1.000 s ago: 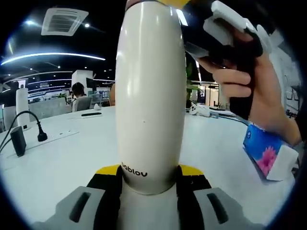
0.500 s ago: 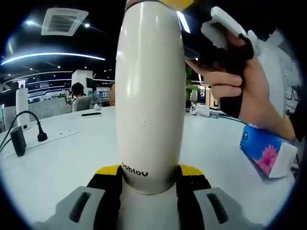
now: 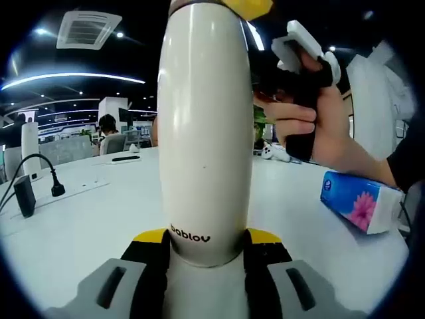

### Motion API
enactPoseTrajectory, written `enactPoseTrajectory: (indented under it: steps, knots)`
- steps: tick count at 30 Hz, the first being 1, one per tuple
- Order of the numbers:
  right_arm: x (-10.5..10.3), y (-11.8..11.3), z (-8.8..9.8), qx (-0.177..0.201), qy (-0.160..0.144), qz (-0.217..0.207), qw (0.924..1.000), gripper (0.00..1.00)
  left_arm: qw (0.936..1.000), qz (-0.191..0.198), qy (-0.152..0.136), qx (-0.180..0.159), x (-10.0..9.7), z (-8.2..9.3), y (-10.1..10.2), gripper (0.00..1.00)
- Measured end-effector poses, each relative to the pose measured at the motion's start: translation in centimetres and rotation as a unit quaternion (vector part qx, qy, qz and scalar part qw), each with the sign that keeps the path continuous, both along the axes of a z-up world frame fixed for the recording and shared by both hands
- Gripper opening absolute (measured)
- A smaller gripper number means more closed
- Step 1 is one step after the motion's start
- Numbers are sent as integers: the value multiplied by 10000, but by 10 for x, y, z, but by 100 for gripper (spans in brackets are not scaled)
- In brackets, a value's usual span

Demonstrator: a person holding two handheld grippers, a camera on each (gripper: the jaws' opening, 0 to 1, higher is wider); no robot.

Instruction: Grasp the water cup twist off the cup lid place the cup lid on the table

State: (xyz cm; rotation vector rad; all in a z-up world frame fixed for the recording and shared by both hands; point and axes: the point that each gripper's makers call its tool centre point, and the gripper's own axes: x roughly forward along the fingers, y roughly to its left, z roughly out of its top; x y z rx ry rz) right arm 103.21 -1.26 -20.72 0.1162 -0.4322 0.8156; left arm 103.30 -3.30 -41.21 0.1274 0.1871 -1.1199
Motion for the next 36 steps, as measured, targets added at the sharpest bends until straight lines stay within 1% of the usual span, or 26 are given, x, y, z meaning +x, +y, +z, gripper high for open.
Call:
enactPoseTrajectory:
  steps: [5, 7, 9, 12, 16, 21, 25, 30, 33, 36]
  knots:
    - [1, -3, 0, 241, 149, 450, 9986, 45, 10000, -24, 3, 1, 0, 0, 0, 45]
    - [1, -7, 0, 329, 219, 567, 9976, 45, 10000, -34, 6, 1, 0, 0, -1, 45]
    - [2, -9, 0, 350, 206, 622, 9972, 45, 10000, -44, 0, -13, 0, 0, -1, 45]
    - [-2, -6, 0, 293, 134, 838, 9960, 45, 10000, -46, -2, -12, 0, 0, -2, 45]
    - [-5, -5, 0, 181, 58, 998, 9948, 45, 10000, -52, -3, -14, 0, 0, -2, 45]
    - [-4, -6, 0, 125, 8, 1363, 9906, 45, 10000, -62, -3, -18, 0, 0, -2, 45]
    - [-3, -8, 1, 158, 16, 1795, 9836, 45, 10000, -64, -6, -23, 0, 1, -3, 45]
    - [-2, -10, 1, 201, 26, 2219, 9749, 45, 10000, -69, -10, -29, 0, 1, -3, 45]
    - [-3, -9, 1, 297, 115, 2512, 9674, 45, 10000, -68, -11, -31, 0, 1, -3, 45]
    - [-5, -7, -1, 305, 87, 2747, 9610, 45, 10000, -67, -11, -31, 1, 1, -3, 45]
